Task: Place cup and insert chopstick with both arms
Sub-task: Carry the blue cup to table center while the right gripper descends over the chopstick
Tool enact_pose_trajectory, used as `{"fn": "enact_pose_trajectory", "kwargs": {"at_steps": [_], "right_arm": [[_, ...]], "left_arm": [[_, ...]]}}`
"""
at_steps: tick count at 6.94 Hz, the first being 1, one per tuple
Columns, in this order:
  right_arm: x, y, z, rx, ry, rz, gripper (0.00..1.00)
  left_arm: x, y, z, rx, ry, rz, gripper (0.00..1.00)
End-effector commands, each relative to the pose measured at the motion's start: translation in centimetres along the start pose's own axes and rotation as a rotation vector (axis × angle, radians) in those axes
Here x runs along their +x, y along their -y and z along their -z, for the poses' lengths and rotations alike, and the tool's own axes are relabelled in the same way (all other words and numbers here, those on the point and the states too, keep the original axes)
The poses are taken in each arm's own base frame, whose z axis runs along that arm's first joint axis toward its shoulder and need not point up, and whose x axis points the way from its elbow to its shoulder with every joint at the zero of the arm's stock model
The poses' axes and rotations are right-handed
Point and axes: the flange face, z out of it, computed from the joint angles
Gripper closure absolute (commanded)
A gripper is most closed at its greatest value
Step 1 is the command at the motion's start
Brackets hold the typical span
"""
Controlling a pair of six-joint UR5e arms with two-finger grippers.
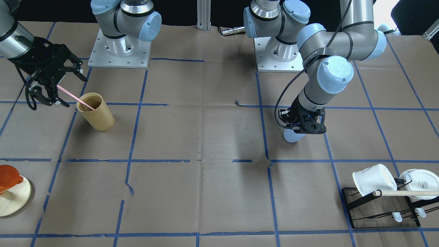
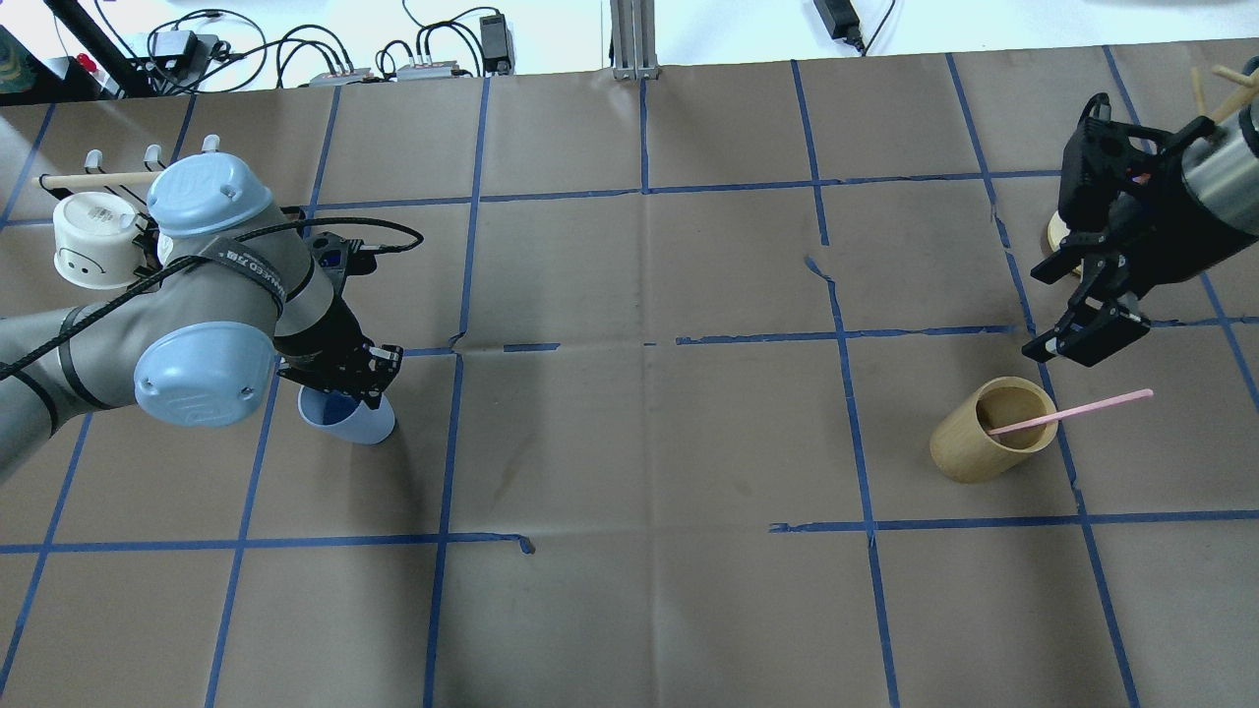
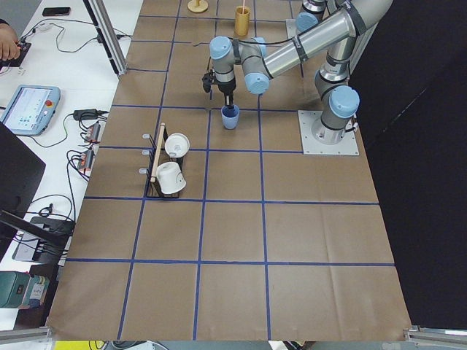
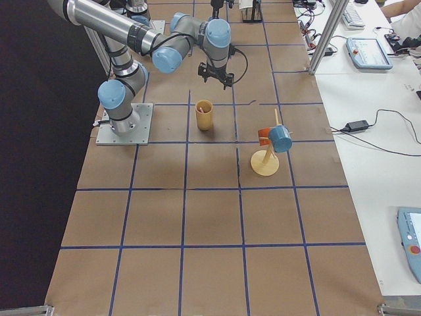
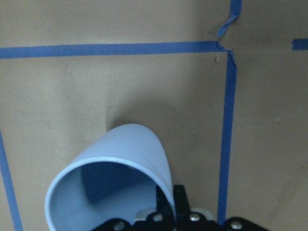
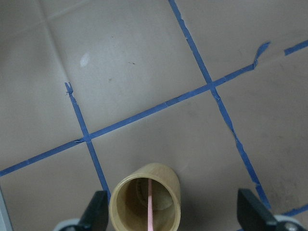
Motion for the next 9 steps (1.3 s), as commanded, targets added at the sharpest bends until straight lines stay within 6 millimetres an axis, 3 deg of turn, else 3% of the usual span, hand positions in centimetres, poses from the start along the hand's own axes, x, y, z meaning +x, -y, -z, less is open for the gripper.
{"fn": "enact_pose_trajectory", "kwargs": {"at_steps": [1, 2, 4, 5, 7, 9], "right_arm": [[-0.3, -3.8, -1.9, 0.084, -0.031, 0.119, 0.01], [0.1, -5.7, -2.0, 0.094, -0.036, 0.121, 0.01], [0.1, -6.5, -2.8, 0.085, -0.023, 0.189, 0.0], [0.2, -7.3, -3.1, 0.097, -0.016, 0.22, 0.0], [-0.2, -9.5, -4.3, 0.115, -0.007, 0.252, 0.01], [-0.3, -10.5, -4.4, 0.124, 0.003, 0.242, 0.04]], "left_arm": [[1.4, 0.2, 1.9, 0.042, -0.009, 0.07, 1.0], [4.4, 0.0, 2.4, 0.057, -0.013, 0.107, 1.0], [12.8, -0.3, 4.8, 0.108, -0.011, 0.159, 1.0], [15.6, -0.1, 5.1, 0.117, -0.015, 0.177, 1.0], [23.3, 2.7, 4.5, 0.127, -0.017, 0.226, 1.0], [29.6, 7.3, 3.5, 0.129, -0.018, 0.206, 1.0]]}}
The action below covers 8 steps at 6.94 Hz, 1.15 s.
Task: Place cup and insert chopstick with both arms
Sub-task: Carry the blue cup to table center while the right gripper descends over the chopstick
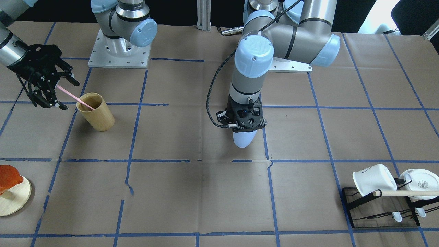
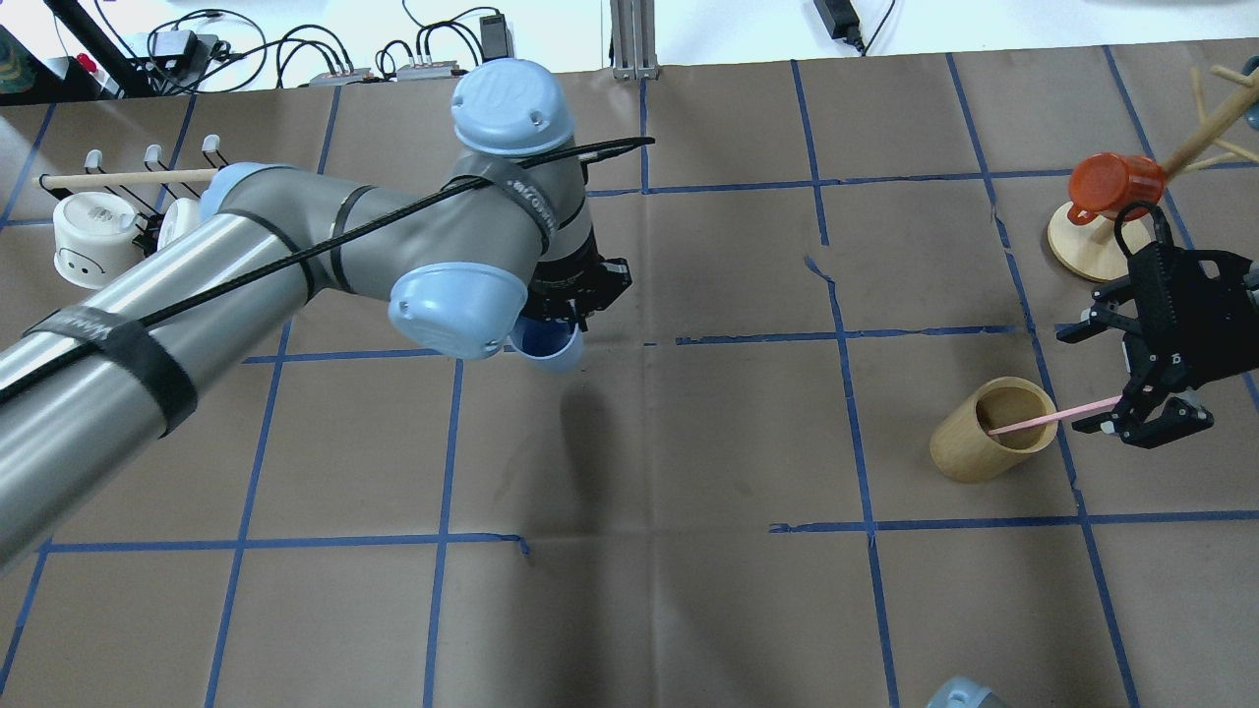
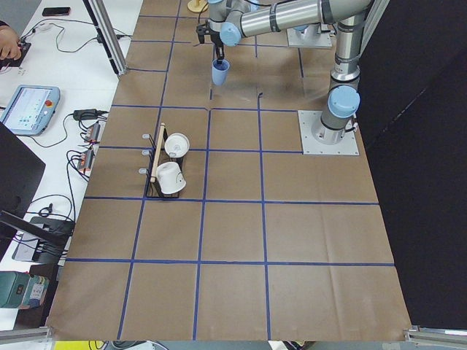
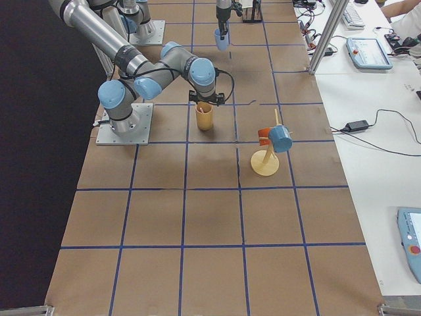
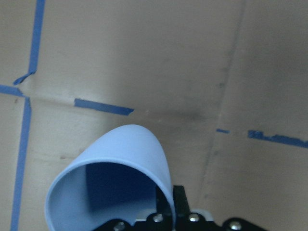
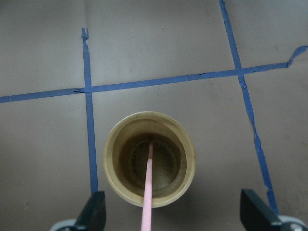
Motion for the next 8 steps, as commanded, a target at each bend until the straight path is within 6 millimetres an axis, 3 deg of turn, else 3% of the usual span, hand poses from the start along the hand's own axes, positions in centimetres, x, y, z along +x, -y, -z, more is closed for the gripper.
{"fn": "enact_pose_trajectory", "kwargs": {"at_steps": [1, 2, 3, 4, 7, 8], "right_arm": [[-0.4, -0.6, -0.2, 0.009, 0.013, -0.009, 0.06], [-0.5, -0.7, -0.3, 0.011, 0.022, -0.015, 0.1], [-0.6, -0.9, -0.4, 0.01, 0.025, -0.018, 0.12], [-0.8, -1.3, -0.5, 0.01, 0.027, -0.028, 0.12], [-1.0, -1.9, -0.3, 0.007, 0.026, -0.038, 0.12], [-1.0, -2.0, -0.3, 0.006, 0.026, -0.039, 0.14]], "left_arm": [[6.6, 1.9, -1.9, 0.002, 0.004, 0.001, 1.0], [6.8, 1.6, -2.8, -0.033, 0.031, -0.007, 1.0], [6.8, 1.3, -2.2, -0.034, 0.017, -0.005, 1.0], [6.9, 1.5, -3.5, -0.049, 0.027, -0.005, 0.99], [7.6, 1.3, -4.5, -0.064, 0.033, -0.023, 0.94], [7.9, 1.5, -4.4, -0.073, 0.009, -0.021, 0.71]]}}
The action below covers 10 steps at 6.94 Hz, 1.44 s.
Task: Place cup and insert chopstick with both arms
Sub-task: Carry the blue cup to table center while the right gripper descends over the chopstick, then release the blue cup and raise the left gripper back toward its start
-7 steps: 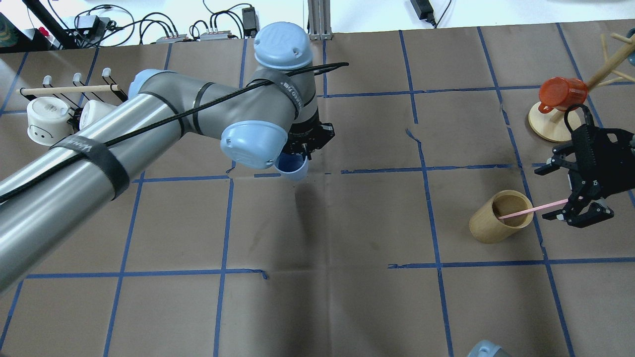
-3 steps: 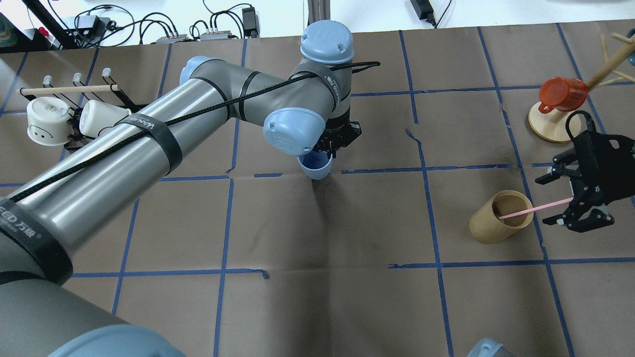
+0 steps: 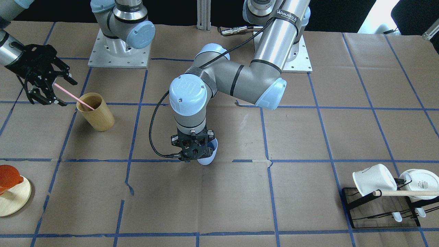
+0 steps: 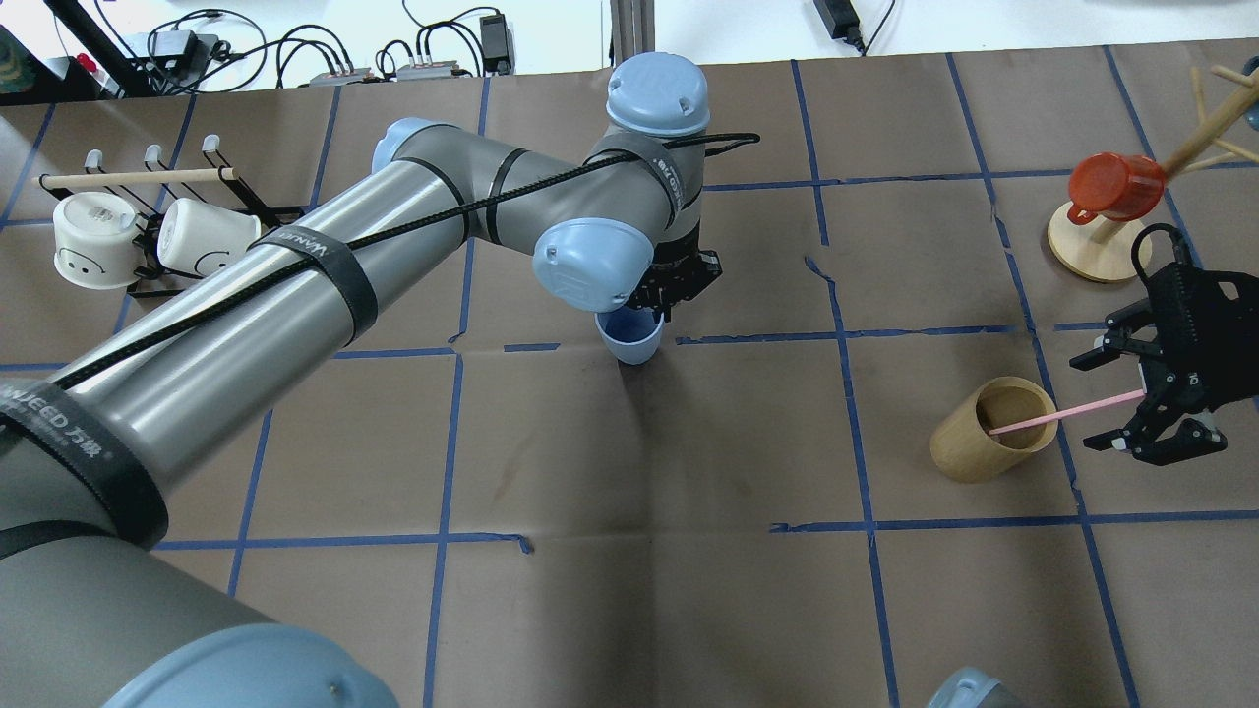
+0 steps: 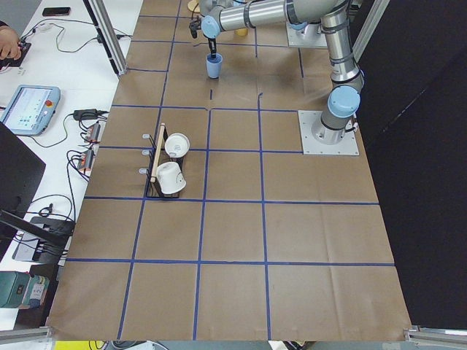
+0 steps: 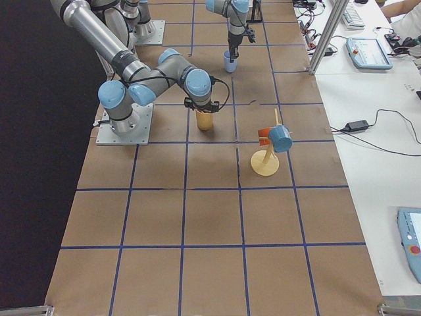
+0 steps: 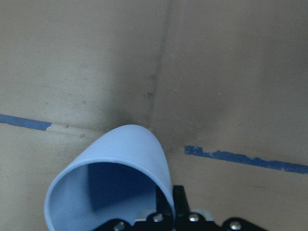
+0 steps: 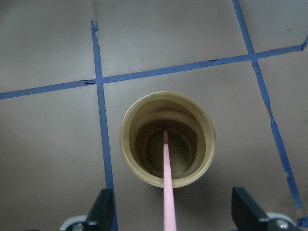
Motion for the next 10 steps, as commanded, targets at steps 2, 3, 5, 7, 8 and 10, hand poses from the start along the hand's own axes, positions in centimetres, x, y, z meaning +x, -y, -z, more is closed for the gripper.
{"fn": "enact_pose_trajectory", "kwargs": {"at_steps": [2, 3, 5, 7, 8, 10], "right_arm": [[0.0, -0.2, 0.0, -0.003, 0.002, -0.004, 0.19], [-0.1, -0.2, 0.1, -0.008, 0.003, -0.013, 0.27], [-0.4, -0.4, -0.1, -0.021, 0.029, -0.028, 0.54], [-0.6, -0.5, -0.2, -0.037, 0.049, -0.046, 0.65], [-0.6, -0.5, -0.2, -0.037, 0.049, -0.046, 0.67], [-0.6, -0.5, 0.0, -0.039, 0.045, -0.059, 0.75]], "left_arm": [[0.3, 0.0, 0.8, -0.001, -0.029, 0.004, 0.0], [0.1, -0.5, 3.1, 0.023, -0.045, 0.003, 0.0], [-3.4, -1.0, 9.6, 0.068, -0.064, -0.007, 0.0], [-9.5, -1.4, 15.1, 0.041, -0.041, -0.102, 0.0], [-13.1, -2.3, 17.6, 0.033, -0.033, -0.136, 0.0], [-20.7, -3.1, 21.9, -0.001, -0.021, -0.245, 0.0]]}}
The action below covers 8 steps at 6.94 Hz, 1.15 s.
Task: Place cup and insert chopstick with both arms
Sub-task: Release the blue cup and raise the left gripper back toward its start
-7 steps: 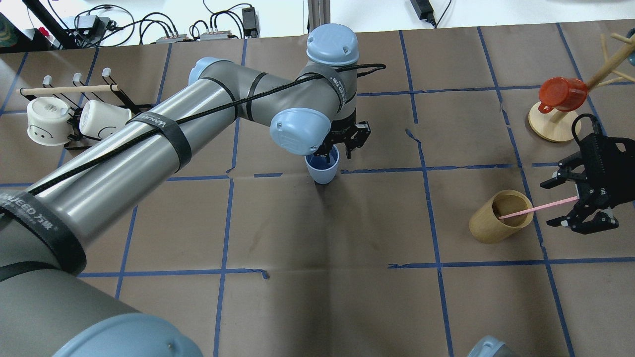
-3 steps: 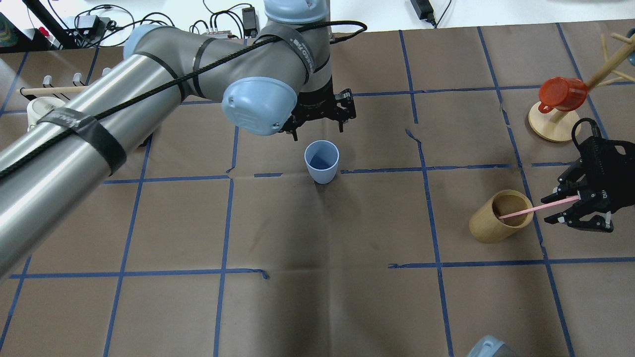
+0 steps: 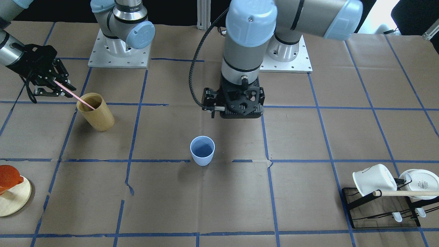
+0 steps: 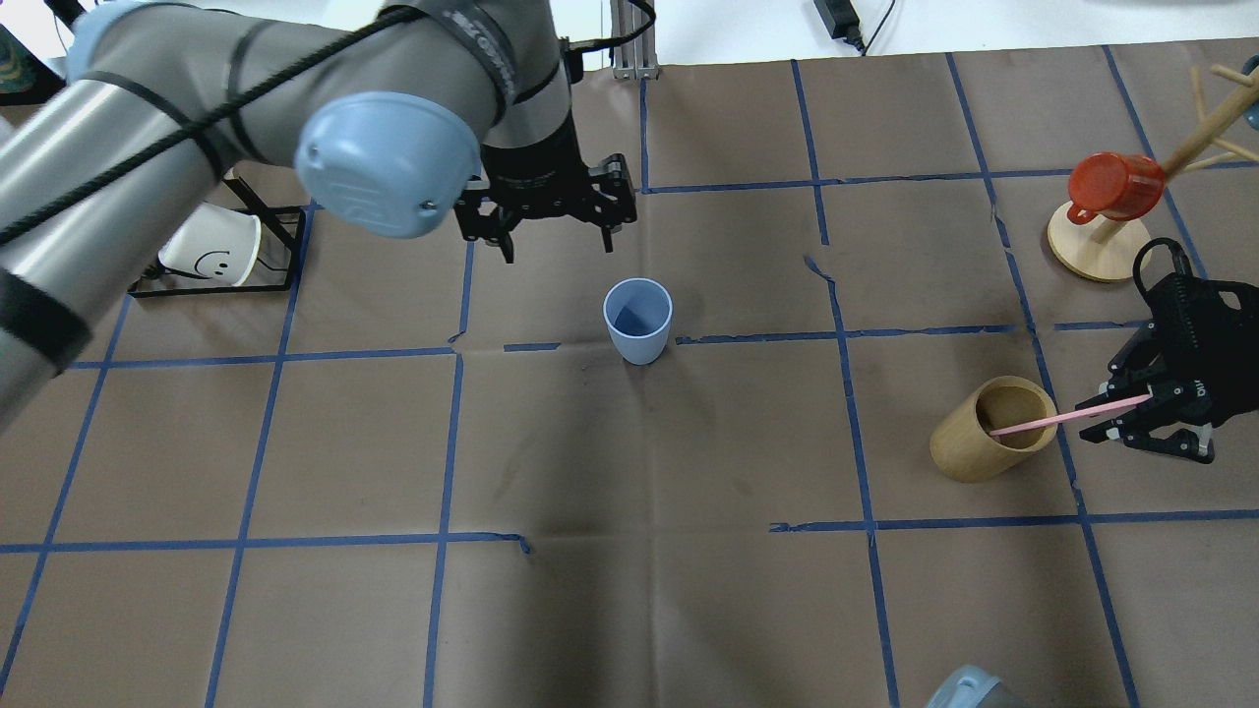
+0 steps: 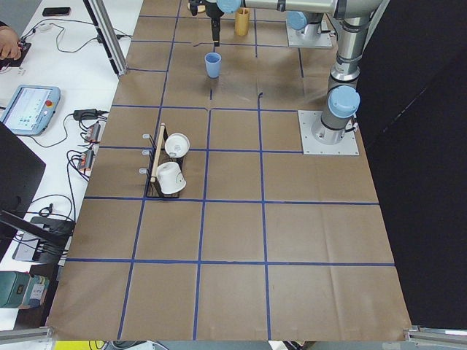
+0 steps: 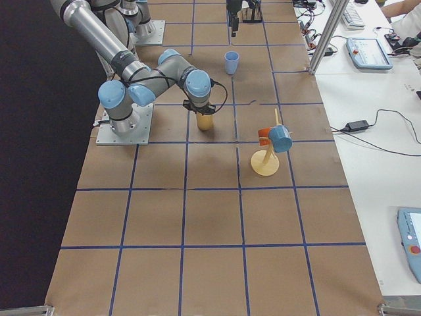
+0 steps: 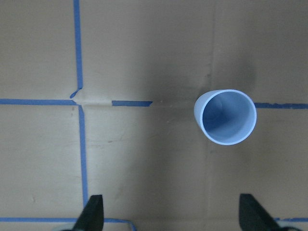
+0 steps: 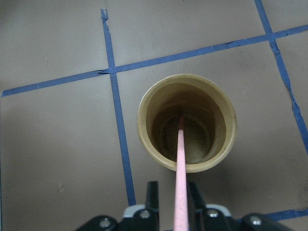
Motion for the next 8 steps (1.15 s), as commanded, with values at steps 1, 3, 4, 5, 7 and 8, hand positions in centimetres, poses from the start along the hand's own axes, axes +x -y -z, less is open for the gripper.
{"fn": "enact_pose_trajectory", "kwargs": {"at_steps": [1, 3, 4, 5, 7, 8], "right_arm": [[0.0, 0.0, 0.1, -0.001, -0.002, -0.011, 0.76], [0.1, 0.0, 0.3, -0.007, -0.011, -0.008, 0.84], [0.1, 0.0, 0.3, -0.008, -0.013, -0.018, 0.88], [0.2, 0.1, 0.7, -0.013, -0.021, -0.016, 0.89], [0.4, 0.2, 1.4, -0.022, -0.034, -0.031, 0.89], [0.5, 0.3, 1.6, -0.022, -0.039, -0.041, 0.89]], "left_arm": [[-6.1, -2.5, 4.0, 0.0, 0.027, -0.08, 0.0], [-9.0, -4.8, 3.9, 0.01, 0.025, -0.068, 0.0], [-9.1, -5.2, 3.7, 0.027, 0.026, -0.079, 0.0], [-9.2, -4.5, 3.9, 0.062, 0.026, -0.076, 0.0], [-9.3, -2.9, 4.7, 0.13, 0.022, -0.057, 0.0], [-9.4, -2.8, 4.5, 0.121, 0.024, -0.054, 0.0]]}}
